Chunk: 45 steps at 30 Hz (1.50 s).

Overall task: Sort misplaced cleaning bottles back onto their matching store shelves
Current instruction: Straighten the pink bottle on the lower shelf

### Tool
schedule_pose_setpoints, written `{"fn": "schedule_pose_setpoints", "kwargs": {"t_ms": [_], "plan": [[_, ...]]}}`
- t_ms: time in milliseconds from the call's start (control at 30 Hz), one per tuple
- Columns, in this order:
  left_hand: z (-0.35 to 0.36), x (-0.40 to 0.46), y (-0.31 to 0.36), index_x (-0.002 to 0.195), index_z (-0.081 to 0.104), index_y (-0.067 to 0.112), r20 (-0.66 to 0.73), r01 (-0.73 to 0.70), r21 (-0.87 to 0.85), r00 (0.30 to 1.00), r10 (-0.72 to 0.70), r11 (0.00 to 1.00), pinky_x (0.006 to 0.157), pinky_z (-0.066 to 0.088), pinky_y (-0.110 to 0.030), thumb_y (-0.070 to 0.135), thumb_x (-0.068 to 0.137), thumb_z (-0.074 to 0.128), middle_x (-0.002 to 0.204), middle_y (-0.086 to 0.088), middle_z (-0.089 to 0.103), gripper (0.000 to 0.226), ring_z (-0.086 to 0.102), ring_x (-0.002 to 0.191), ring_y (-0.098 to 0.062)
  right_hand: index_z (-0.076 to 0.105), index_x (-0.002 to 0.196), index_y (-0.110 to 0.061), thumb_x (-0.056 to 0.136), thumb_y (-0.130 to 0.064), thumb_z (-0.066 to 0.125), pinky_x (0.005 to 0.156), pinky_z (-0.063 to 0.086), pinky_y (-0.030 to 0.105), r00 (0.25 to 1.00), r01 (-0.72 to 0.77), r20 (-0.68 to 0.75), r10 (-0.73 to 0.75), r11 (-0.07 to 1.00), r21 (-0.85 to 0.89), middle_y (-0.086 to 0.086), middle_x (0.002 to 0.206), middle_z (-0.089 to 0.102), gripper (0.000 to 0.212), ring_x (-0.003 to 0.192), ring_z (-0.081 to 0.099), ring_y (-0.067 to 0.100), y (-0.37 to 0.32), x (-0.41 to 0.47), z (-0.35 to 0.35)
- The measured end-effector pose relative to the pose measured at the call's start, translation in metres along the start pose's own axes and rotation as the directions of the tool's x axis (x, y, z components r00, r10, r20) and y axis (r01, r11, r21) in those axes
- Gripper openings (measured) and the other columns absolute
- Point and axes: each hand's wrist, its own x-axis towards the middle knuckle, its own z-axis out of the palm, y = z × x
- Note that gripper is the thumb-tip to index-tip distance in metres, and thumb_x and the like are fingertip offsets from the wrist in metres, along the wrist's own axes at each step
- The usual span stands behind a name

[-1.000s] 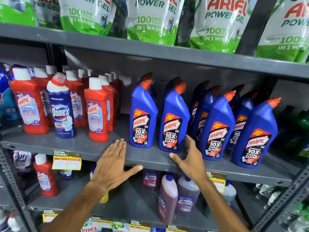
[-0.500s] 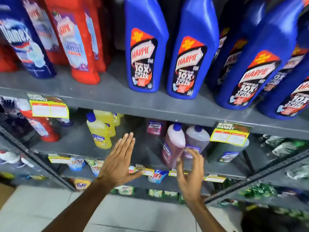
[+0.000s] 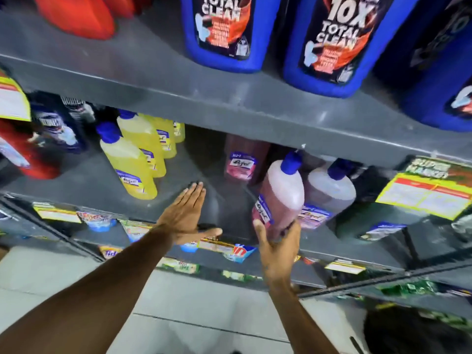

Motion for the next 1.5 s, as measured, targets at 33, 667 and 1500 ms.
{"fn": "schedule_pose_setpoints", "kwargs": {"t_ms": [33,667,1500], "plan": [[0.003,0.002,-0.001,0.164,0.0,-0.004,0.006,0.0,0.009,1.0,0.0,1.0,0.133,0.0,-0.042,0.109,0.069,0.007,0.175,-0.022,-0.006,0.148,-0.005,0.164,-0.032,0.05,0.138,-0.026,0.078,-0.05,0.088,0.1,0.059,0.052,1.0,-0.008,-0.007,0.008,1.0,-0.006,0.001,0.132,0.063,0.075,0.12,0.065,0.022,0.001,0.001,0.002],[0.015,0.001,-0.004,0.166,0.001,0.001,-0.048,0.016,0.038,0.999,-0.014,0.999,0.134,0.008,-0.045,0.103,0.08,0.026,0.177,-0.017,-0.001,0.136,-0.001,0.164,-0.028,0.048,0.131,-0.043,0.088,-0.024,0.083,0.09,0.055,0.014,0.849,0.077,0.526,-0.046,0.996,-0.037,-0.01,0.129,0.068,0.059,0.116,0.068,-0.001,-0.005,0.059,0.039],[0.016,0.001,-0.004,0.166,0.004,-0.002,-0.085,-0.016,0.04,0.996,0.019,0.999,0.134,0.006,-0.044,0.102,0.081,0.027,0.176,-0.02,0.001,0.136,0.0,0.164,-0.029,0.055,0.127,-0.032,0.079,-0.025,0.091,0.09,0.056,0.019,0.886,0.074,0.463,0.024,0.978,-0.193,-0.022,0.112,0.07,0.06,0.101,0.068,-0.01,0.019,0.058,0.042]]}}
